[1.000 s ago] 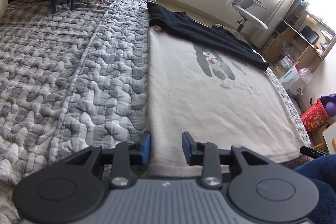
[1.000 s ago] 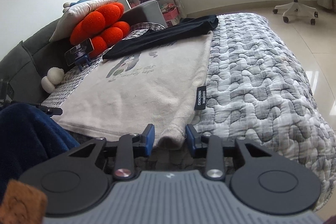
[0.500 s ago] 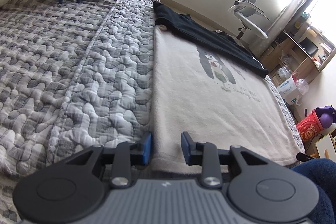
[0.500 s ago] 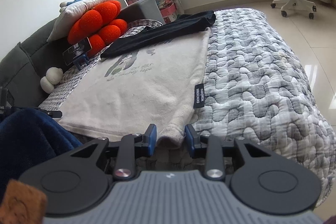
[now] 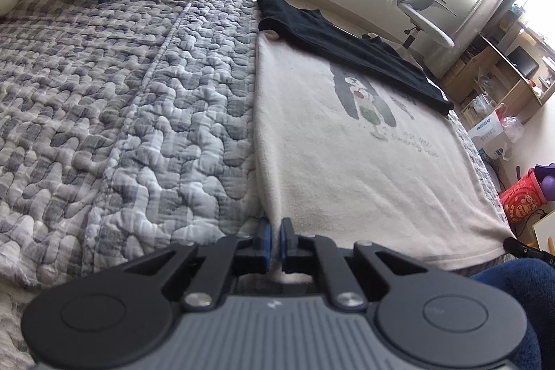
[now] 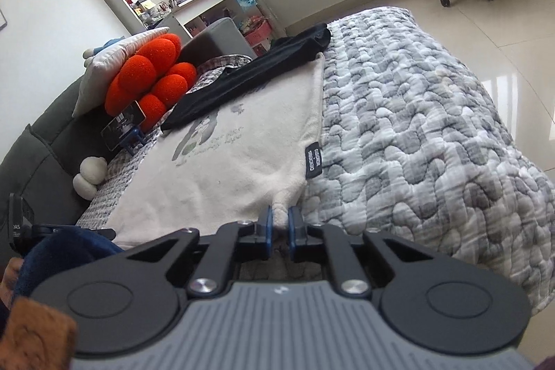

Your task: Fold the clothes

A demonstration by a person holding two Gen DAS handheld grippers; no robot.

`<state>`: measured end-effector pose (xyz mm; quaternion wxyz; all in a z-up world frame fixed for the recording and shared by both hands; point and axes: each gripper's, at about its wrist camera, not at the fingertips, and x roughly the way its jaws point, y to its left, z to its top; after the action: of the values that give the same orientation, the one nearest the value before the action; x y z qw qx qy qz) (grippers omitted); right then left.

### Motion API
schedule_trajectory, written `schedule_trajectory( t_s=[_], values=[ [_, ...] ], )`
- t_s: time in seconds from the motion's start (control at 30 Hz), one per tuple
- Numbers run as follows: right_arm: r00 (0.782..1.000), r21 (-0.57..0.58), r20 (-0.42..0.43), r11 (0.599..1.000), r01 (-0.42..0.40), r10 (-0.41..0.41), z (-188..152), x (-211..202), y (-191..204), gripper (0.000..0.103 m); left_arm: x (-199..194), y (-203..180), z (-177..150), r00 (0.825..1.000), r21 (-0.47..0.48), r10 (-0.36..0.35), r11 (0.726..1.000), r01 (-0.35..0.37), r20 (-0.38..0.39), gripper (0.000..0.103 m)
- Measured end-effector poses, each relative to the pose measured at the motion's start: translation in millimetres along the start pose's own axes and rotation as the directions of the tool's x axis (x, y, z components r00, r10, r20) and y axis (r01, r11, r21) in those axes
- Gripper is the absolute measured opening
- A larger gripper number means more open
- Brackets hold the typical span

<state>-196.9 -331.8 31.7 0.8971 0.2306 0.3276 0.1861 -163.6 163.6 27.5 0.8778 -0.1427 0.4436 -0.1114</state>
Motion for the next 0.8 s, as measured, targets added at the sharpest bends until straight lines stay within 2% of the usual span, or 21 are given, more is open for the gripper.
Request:
schedule_trajectory(
  t_s=[0.1,0.27,0.47,0.8],
  values=[
    [1.0,-0.015,0.012,1.0,-0.001,0.001,4,-4,5,0.011,-1,-3,0,1.0,0.009,0.023,1.0,-0.023,-0.011,0.005],
    [0.998,0.002,-0.025,0.999,0.05,-0.05,-5,3,-1,0.01,-2,-1,-3,0.999,-0.017,0.043,0.999,-0.043,-0.013,0.004],
    [0.999,-0.037,0.045,0.999,0.018,-0.016,-1,-19,16,0.01,-16,-7,-3,0.999,-0.014,0.034,0.999,-0.034,0.021,0.004],
    [0.998,-0.1,0.066,0.995,0.028,-0.021,-6,-32,31,0.01,-31,-18,-8,0.999,-0.001,0.011,1.0,-0.011,0.032,0.004]
  ],
)
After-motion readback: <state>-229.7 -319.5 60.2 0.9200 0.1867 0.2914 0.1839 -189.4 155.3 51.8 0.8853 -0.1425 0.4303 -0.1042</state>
